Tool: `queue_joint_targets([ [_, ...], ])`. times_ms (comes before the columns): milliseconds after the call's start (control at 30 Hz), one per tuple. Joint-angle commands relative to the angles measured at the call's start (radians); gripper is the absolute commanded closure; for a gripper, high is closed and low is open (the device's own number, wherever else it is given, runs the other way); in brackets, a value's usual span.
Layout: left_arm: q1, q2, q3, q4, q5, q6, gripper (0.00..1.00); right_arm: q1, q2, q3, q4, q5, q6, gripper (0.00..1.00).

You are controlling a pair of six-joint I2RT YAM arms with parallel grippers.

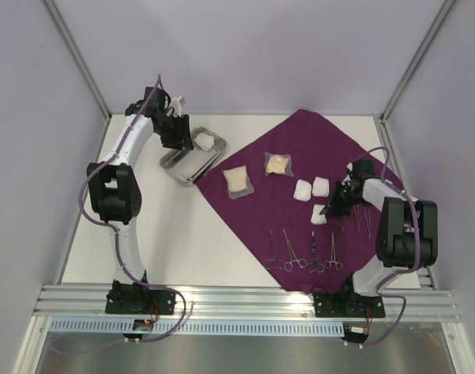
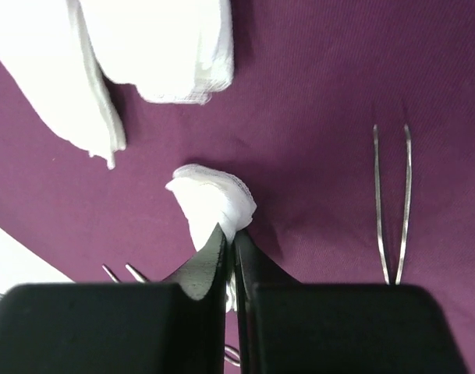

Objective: Prepare the surgical pack

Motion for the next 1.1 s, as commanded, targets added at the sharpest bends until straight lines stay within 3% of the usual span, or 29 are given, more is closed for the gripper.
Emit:
queue_joint_targets([
  [0,0.002,-0.057,-0.002,-0.013,0.003,0.034,0.44,0.004,-0.091,0.049,-0.038,-0.033,-0.029,1.0],
  [133,0.002,-0.061,-0.013,-0.013,-0.006,0.037,0.44,0.007,-0.171,0.114,-0.084,-0.073,-0.042,1.0],
  [267,0.002,-0.061,-0.016,-0.008,-0.001,0.035,0.44,0.024,-0.179,0.164,0.03,-0.151,0.032,1.0],
  [533,-0.018,-0.073,-0.019,-0.013,-0.012,0.047,0.44,0.08,0.088,0.287,0.283,-0.245,0.178,1.0],
  [1067,-0.039,-0.075,-0.036,-0.005,-0.014,0.049,0.44,0.08,0.216,0.278,0.209,-0.151,0.173,1.0],
])
